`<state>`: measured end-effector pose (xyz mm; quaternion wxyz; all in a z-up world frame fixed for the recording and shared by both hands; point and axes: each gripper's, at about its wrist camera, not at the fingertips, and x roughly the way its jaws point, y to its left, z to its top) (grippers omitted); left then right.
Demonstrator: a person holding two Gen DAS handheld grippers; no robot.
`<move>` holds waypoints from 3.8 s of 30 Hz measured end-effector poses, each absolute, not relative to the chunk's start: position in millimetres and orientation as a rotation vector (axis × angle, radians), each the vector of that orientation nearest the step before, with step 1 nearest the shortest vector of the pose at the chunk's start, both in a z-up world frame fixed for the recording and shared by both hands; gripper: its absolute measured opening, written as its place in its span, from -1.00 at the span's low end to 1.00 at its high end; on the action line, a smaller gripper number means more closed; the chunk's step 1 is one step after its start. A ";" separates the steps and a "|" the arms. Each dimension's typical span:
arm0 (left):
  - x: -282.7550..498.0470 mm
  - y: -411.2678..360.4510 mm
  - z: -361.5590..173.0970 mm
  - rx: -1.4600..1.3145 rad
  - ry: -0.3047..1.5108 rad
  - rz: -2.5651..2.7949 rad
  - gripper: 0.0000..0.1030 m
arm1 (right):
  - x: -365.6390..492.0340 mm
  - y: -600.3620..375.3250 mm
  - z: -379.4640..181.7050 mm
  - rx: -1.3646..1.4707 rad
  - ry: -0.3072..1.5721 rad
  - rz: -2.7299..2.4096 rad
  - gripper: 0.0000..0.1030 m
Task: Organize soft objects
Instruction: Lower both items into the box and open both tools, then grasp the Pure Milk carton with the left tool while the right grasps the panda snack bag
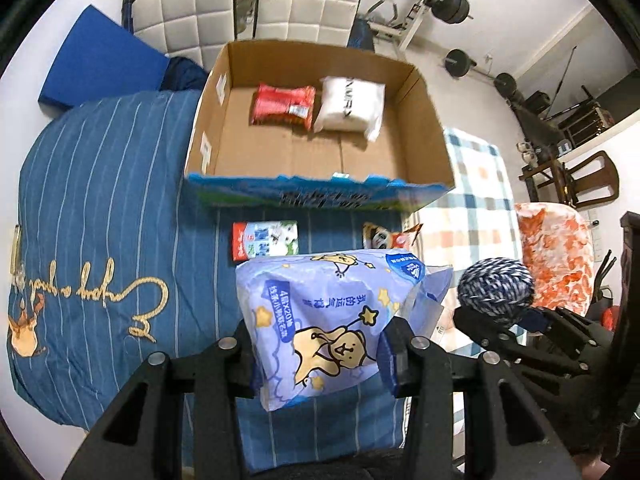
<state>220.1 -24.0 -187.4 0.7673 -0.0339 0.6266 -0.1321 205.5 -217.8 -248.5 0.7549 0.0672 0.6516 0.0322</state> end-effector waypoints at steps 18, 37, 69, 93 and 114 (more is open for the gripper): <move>350.8 -26.5 -195.0 -0.068 1.340 -0.292 -0.22 | 309.7 -226.4 -238.7 0.180 1.364 0.062 0.00; 449.8 -37.2 -389.2 -0.080 1.765 -0.224 -0.21 | 437.1 -221.8 -421.8 0.196 1.686 0.015 0.00; 438.6 -33.6 -391.9 -0.041 1.769 -0.175 0.46 | 447.5 -214.1 -473.7 0.153 1.804 0.030 0.27; 385.2 -7.1 -253.5 -0.025 1.375 -0.176 0.99 | 400.6 -206.1 -340.8 0.123 1.530 -0.028 1.00; 301.1 3.5 -154.5 0.018 1.137 -0.185 0.99 | 312.0 -207.9 -219.9 0.107 1.240 -0.034 1.00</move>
